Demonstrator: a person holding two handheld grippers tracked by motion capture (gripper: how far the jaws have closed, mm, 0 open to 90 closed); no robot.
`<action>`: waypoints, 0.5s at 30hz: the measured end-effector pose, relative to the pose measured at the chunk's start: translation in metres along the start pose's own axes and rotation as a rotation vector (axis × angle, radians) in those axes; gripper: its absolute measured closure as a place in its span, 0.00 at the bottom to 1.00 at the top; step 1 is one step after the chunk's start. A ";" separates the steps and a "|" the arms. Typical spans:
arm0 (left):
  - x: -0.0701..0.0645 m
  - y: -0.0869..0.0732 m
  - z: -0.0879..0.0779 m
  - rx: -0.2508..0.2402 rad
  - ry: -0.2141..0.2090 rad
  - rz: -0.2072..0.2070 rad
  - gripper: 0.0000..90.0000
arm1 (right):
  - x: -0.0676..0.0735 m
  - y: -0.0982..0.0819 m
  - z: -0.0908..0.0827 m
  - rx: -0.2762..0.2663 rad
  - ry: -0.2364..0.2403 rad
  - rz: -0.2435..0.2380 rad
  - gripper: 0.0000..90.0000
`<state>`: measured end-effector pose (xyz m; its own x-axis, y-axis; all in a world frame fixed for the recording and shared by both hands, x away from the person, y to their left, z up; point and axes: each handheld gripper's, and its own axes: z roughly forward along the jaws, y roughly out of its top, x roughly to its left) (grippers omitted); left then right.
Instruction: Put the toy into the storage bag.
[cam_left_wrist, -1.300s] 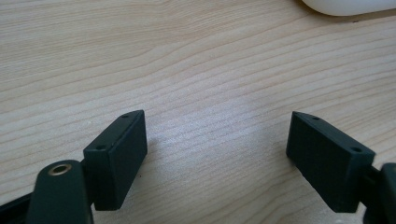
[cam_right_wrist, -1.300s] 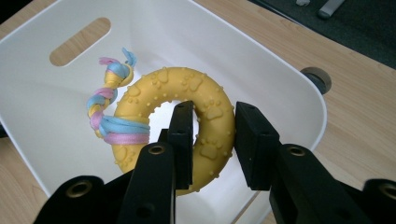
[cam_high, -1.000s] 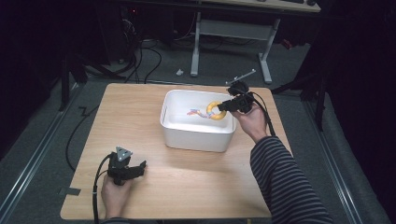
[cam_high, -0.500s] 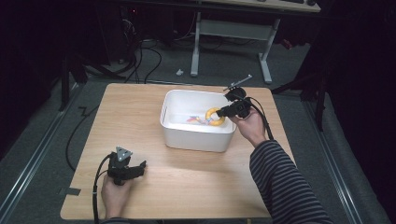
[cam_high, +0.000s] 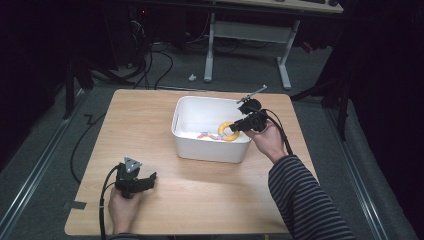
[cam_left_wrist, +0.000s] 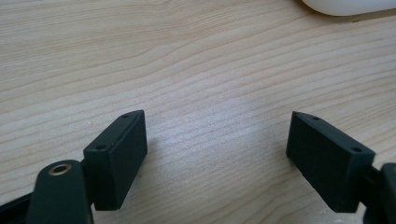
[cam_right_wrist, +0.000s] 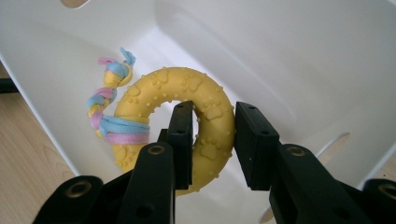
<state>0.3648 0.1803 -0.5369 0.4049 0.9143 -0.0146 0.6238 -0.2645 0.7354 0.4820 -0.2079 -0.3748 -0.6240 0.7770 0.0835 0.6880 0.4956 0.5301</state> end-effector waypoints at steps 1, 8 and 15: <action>0.000 0.000 0.000 -0.001 -0.001 0.000 0.23 | 0.000 0.000 0.000 0.003 0.001 -0.004 0.77; 0.000 0.000 0.000 -0.001 -0.001 0.000 0.23 | 0.005 -0.002 0.004 0.018 0.030 -0.016 0.77; 0.000 0.000 0.000 0.000 0.000 0.000 0.23 | 0.004 -0.004 0.004 0.016 0.037 -0.009 0.77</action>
<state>0.3648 0.1803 -0.5369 0.4049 0.9143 -0.0144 0.6239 -0.2647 0.7353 0.4778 -0.2051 -0.3798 -0.6430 0.7579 0.1100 0.6881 0.5086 0.5175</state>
